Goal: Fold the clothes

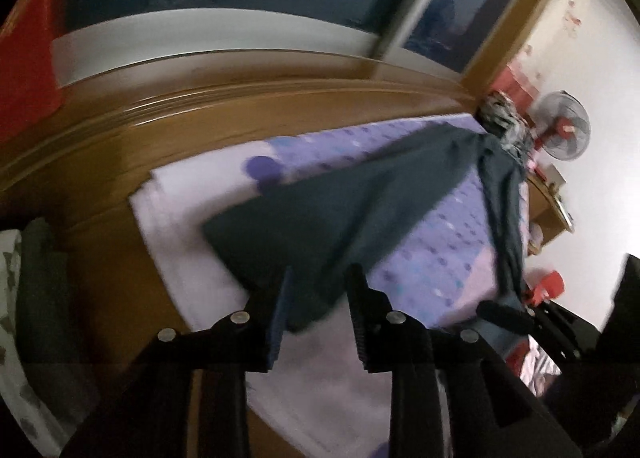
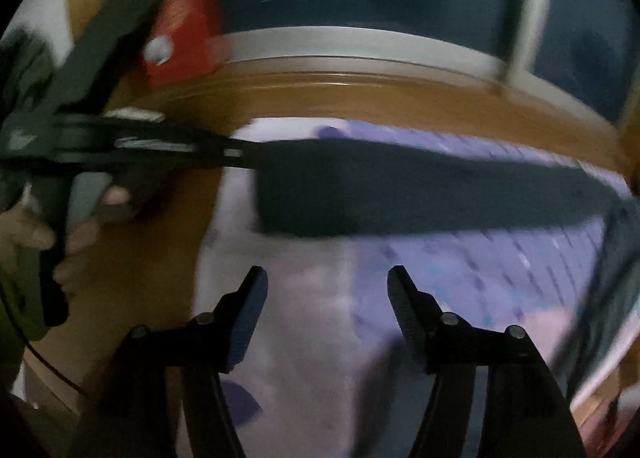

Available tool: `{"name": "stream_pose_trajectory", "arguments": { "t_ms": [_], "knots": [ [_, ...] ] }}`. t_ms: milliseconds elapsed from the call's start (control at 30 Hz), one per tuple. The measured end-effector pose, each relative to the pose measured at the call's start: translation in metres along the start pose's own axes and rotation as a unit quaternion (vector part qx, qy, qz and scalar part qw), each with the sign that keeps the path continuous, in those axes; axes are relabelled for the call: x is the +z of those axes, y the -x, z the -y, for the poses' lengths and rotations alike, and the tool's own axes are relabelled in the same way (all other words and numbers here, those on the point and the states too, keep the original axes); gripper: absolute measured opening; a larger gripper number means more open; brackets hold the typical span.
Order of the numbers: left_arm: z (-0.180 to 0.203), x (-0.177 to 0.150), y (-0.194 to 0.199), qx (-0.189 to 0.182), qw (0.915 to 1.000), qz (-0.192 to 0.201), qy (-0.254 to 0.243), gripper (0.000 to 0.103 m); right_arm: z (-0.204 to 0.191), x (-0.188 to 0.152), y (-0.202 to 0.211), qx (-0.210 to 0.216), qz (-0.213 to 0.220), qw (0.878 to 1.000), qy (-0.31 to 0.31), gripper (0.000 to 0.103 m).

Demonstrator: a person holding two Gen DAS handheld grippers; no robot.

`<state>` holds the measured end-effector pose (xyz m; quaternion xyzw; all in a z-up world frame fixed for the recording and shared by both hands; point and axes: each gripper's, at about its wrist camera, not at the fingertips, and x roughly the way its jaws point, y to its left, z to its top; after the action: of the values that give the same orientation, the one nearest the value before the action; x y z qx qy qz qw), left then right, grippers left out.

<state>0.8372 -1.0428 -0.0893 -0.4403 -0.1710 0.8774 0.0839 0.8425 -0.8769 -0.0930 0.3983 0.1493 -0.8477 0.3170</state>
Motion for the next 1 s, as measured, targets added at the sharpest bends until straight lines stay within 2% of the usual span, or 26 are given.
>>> {"name": "stream_pose_trajectory", "arguments": {
  "t_ms": [67,200,433,600,800,867,1000],
  "knots": [
    [0.019,-0.002,-0.001,-0.008,0.9999,-0.005,-0.009,0.034,0.023,-0.013,0.013,-0.006,0.003,0.999,-0.043,0.063],
    [0.059,-0.008,-0.007,-0.021,0.9993,-0.02,-0.023,0.035,0.071,-0.044,0.047,-0.021,0.019,0.991,-0.129,0.063],
    [0.143,-0.019,-0.036,-0.018,0.9987,-0.04,-0.026,0.035,0.147,-0.089,0.089,-0.026,0.049,0.982,-0.179,0.063],
    [0.211,-0.026,-0.068,-0.037,0.9979,-0.054,-0.005,0.035,0.212,-0.123,0.116,-0.039,0.058,0.982,-0.175,0.063],
    [0.296,-0.033,-0.105,-0.051,0.9976,-0.046,0.005,0.035,0.28,-0.148,0.138,-0.051,0.062,0.985,-0.152,0.063],
    [0.32,-0.032,-0.119,-0.051,0.9966,-0.064,0.001,0.035,0.301,-0.154,0.146,-0.055,0.065,0.985,-0.151,0.063],
    [0.357,-0.023,-0.137,-0.051,0.9966,-0.062,-0.02,0.035,0.337,-0.158,0.156,-0.042,0.074,0.984,-0.159,0.063]
  ]
}}
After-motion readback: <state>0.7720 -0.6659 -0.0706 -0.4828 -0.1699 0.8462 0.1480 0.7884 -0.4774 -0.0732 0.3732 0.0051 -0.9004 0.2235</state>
